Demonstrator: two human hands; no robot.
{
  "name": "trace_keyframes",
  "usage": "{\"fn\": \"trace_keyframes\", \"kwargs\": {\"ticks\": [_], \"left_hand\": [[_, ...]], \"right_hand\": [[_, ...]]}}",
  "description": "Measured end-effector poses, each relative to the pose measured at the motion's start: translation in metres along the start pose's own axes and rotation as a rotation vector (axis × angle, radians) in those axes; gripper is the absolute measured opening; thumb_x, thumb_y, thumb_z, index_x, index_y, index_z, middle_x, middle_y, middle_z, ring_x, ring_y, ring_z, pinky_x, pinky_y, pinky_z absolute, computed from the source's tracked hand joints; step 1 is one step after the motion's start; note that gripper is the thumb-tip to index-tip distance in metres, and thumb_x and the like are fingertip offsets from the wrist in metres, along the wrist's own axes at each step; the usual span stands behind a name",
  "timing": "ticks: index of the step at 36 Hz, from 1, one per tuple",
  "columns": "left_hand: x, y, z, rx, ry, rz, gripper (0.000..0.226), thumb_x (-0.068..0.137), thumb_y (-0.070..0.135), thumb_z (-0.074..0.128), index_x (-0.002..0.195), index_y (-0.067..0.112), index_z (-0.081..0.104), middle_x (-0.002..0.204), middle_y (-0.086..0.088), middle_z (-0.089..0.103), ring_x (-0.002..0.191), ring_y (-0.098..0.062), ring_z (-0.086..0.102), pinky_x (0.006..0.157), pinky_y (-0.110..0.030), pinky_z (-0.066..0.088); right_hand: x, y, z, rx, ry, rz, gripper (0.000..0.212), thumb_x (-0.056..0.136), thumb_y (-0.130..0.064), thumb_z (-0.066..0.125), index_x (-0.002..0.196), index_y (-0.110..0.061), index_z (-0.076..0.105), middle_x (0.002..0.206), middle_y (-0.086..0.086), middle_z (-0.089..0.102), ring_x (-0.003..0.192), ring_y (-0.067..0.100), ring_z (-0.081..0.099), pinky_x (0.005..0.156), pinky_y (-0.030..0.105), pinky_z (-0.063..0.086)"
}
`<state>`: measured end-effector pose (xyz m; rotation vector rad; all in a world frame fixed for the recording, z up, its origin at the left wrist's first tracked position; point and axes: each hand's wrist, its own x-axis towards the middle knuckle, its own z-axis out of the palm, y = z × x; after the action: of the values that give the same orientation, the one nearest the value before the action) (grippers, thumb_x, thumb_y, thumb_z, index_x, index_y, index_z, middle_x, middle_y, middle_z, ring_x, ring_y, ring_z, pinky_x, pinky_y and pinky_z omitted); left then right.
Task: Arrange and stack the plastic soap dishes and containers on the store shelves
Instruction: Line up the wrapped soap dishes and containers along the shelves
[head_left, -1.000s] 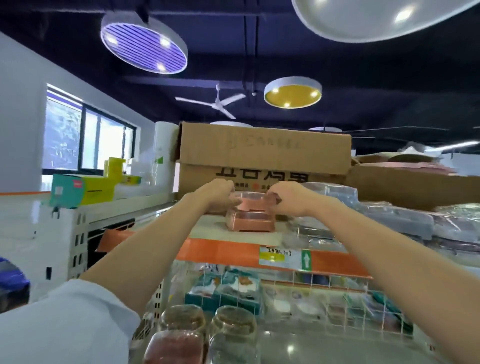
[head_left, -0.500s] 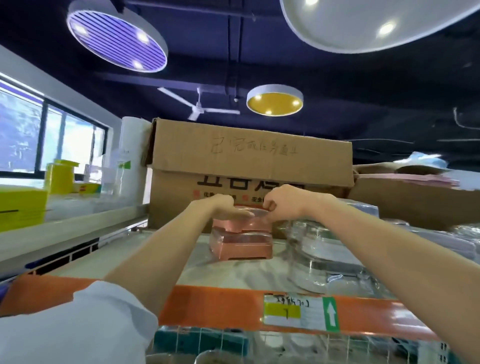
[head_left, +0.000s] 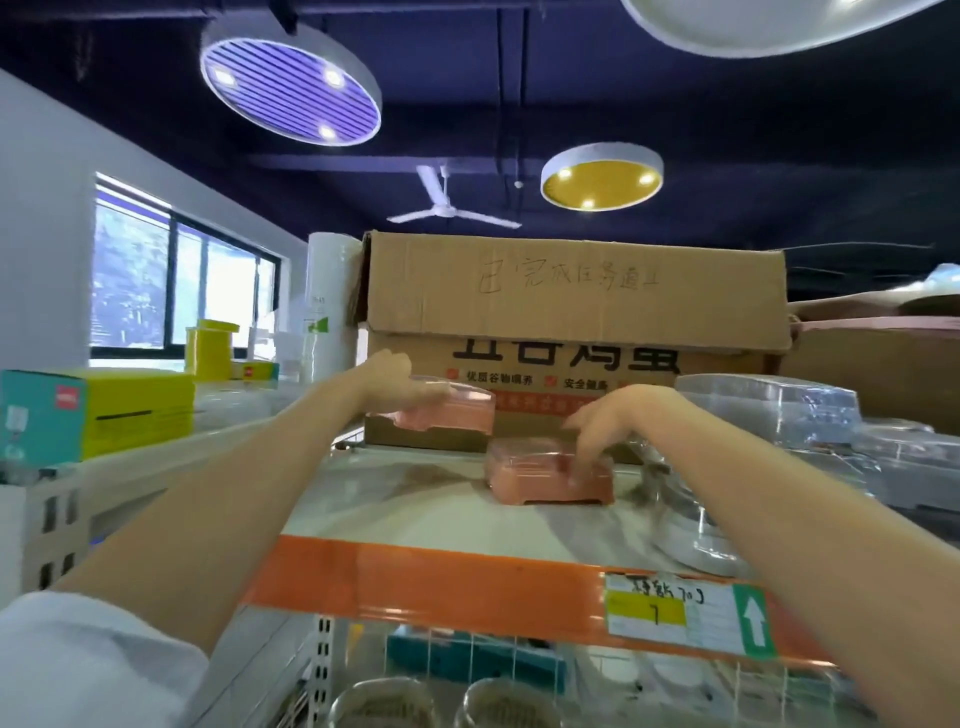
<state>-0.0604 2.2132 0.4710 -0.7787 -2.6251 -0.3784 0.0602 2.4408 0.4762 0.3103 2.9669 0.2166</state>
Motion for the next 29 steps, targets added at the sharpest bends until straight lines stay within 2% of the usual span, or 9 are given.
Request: {"fn": "trace_keyframes", "kwargs": {"ticks": [3, 6, 9, 12, 16, 19, 21, 25, 29], "left_hand": [[-0.009, -0.003, -0.005, 0.007, 0.022, 0.010, 0.070, 0.086, 0.064, 0.049, 0.109, -0.002, 0.057, 0.108, -0.016, 0.059, 0.095, -0.027, 0.057, 0.077, -0.033, 0.046], [-0.017, -0.002, -0.008, -0.016, 0.025, 0.019, 0.064, 0.087, 0.060, 0.050, 0.105, -0.001, 0.056, 0.102, -0.013, 0.058, 0.085, -0.021, 0.054, 0.064, -0.026, 0.041], [-0.023, 0.001, -0.010, -0.027, 0.030, 0.012, 0.065, 0.088, 0.060, 0.050, 0.105, -0.002, 0.057, 0.100, -0.012, 0.059, 0.081, -0.020, 0.052, 0.060, -0.025, 0.039], [-0.028, 0.006, -0.008, -0.051, 0.043, 0.003, 0.068, 0.085, 0.064, 0.050, 0.100, -0.002, 0.059, 0.099, -0.015, 0.061, 0.078, -0.021, 0.053, 0.065, -0.030, 0.041], [-0.038, 0.020, -0.005, -0.082, 0.048, 0.003, 0.071, 0.083, 0.067, 0.050, 0.101, -0.002, 0.059, 0.114, -0.022, 0.056, 0.101, -0.032, 0.055, 0.082, -0.037, 0.045], [-0.051, 0.030, -0.004, -0.132, 0.076, 0.003, 0.076, 0.084, 0.066, 0.050, 0.110, -0.005, 0.056, 0.118, -0.024, 0.054, 0.109, -0.036, 0.053, 0.089, -0.042, 0.046], [-0.062, 0.037, -0.007, -0.130, 0.108, 0.000, 0.077, 0.086, 0.064, 0.049, 0.114, -0.006, 0.054, 0.119, -0.023, 0.052, 0.111, -0.036, 0.051, 0.092, -0.044, 0.046], [-0.082, 0.046, -0.018, -0.191, 0.176, -0.044, 0.089, 0.077, 0.075, 0.048, 0.119, -0.003, 0.051, 0.118, -0.018, 0.052, 0.103, -0.032, 0.054, 0.086, -0.042, 0.049], [-0.106, 0.059, -0.030, -0.283, 0.244, -0.023, 0.103, 0.061, 0.083, 0.044, 0.110, -0.007, 0.056, 0.112, -0.022, 0.057, 0.100, -0.037, 0.058, 0.082, -0.043, 0.049]], "right_hand": [[0.002, -0.004, 0.005, -0.012, -0.062, 0.009, 0.072, 0.087, -0.041, 0.063, 0.148, -0.018, 0.032, 0.152, 0.006, 0.032, 0.139, 0.027, 0.031, 0.113, 0.042, 0.029], [-0.004, -0.009, 0.007, 0.010, -0.096, 0.003, 0.067, 0.090, -0.038, 0.059, 0.147, -0.015, 0.034, 0.151, 0.008, 0.034, 0.138, 0.027, 0.032, 0.110, 0.037, 0.028], [-0.012, -0.016, 0.009, -0.015, -0.023, -0.007, 0.071, 0.090, -0.051, 0.053, 0.149, -0.020, 0.029, 0.153, 0.006, 0.027, 0.141, 0.027, 0.025, 0.112, 0.040, 0.023], [-0.025, -0.025, 0.009, -0.004, -0.020, -0.026, 0.074, 0.087, -0.063, 0.049, 0.148, -0.023, 0.033, 0.151, 0.005, 0.029, 0.140, 0.026, 0.026, 0.112, 0.040, 0.021], [-0.042, -0.034, 0.009, 0.150, -0.017, -0.079, 0.075, 0.084, -0.059, 0.057, 0.141, -0.014, 0.040, 0.145, 0.007, 0.039, 0.131, 0.026, 0.037, 0.102, 0.034, 0.029], [-0.049, -0.038, 0.015, 0.193, 0.086, -0.111, 0.080, 0.080, -0.059, 0.064, 0.138, -0.009, 0.040, 0.137, 0.007, 0.046, 0.117, 0.023, 0.046, 0.092, 0.032, 0.036], [-0.054, -0.040, 0.021, 0.182, 0.205, -0.116, 0.086, 0.077, -0.060, 0.065, 0.138, -0.006, 0.037, 0.135, 0.009, 0.046, 0.115, 0.024, 0.047, 0.090, 0.034, 0.040], [-0.071, -0.037, 0.030, 0.098, 0.416, -0.103, 0.092, 0.074, -0.066, 0.064, 0.136, -0.004, 0.036, 0.134, 0.014, 0.032, 0.124, 0.031, 0.032, 0.103, 0.044, 0.037], [-0.105, -0.030, 0.032, 0.081, 0.535, -0.098, 0.090, 0.081, -0.067, 0.054, 0.137, 0.000, 0.033, 0.136, 0.019, 0.030, 0.127, 0.034, 0.027, 0.106, 0.043, 0.030]]}}
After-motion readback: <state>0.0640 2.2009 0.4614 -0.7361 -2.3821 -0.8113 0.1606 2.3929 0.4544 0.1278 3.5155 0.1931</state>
